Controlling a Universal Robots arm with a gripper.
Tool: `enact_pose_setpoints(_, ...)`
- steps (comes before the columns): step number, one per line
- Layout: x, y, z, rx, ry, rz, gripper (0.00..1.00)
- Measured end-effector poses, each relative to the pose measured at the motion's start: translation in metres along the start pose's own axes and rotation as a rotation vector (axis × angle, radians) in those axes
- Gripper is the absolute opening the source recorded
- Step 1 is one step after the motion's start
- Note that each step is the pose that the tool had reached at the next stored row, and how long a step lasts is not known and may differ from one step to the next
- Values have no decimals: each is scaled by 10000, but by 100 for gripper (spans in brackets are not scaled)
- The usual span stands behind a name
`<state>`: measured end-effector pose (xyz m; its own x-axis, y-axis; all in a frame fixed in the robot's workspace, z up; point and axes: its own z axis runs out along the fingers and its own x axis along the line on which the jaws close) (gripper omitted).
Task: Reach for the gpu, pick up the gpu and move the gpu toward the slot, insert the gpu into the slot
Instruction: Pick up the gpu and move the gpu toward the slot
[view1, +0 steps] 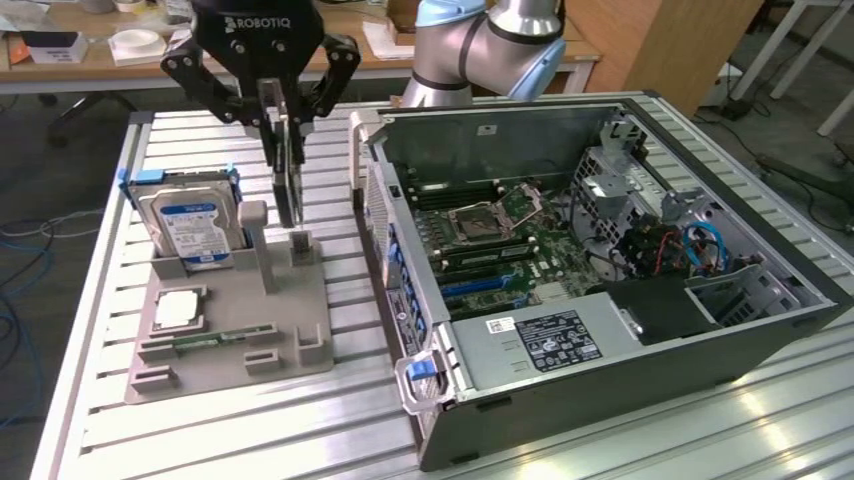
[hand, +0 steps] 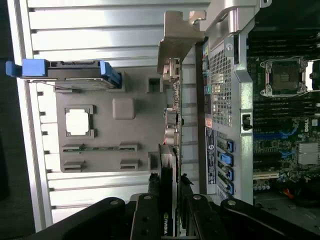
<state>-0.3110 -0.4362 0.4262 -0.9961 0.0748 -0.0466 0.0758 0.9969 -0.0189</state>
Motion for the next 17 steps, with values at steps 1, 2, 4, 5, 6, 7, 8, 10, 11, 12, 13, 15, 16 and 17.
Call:
enact_pose_setpoints(1, -13, 0, -14, -1, 0, -1, 26)
enact_pose_setpoints(2, -36, 2, -20, -4, -1, 0, 26)
enact_pose_setpoints(4, -118, 8, -30, -7, 0, 0, 26)
enact_pose_setpoints(5, -163, 11, -33, -10, 0, -1, 26)
enact_pose_setpoints(6, -207, 15, -36, -11, 2, 0, 26)
enact_pose_setpoints(7, -246, 18, -38, -12, 2, 0, 26)
enact_pose_setpoints(8, -284, 20, -40, -13, 2, 1, 26)
enact_pose_setpoints(10, -361, 26, -41, -17, 1, 0, 26)
enact_pose_setpoints(11, -394, 28, -41, -23, 1, -1, 26)
enact_pose_setpoints(12, -426, 31, -42, -28, 3, 0, 26)
enact_pose_setpoints(13, -459, 33, -42, -34, 3, 1, 26)
enact_pose_setpoints(15, -523, 38, -45, -41, 5, 2, 26)
enact_pose_setpoints(16, -556, 40, -46, -43, 6, 1, 26)
enact_pose_setpoints(17, -590, 43, -45, -47, 5, 1, 26)
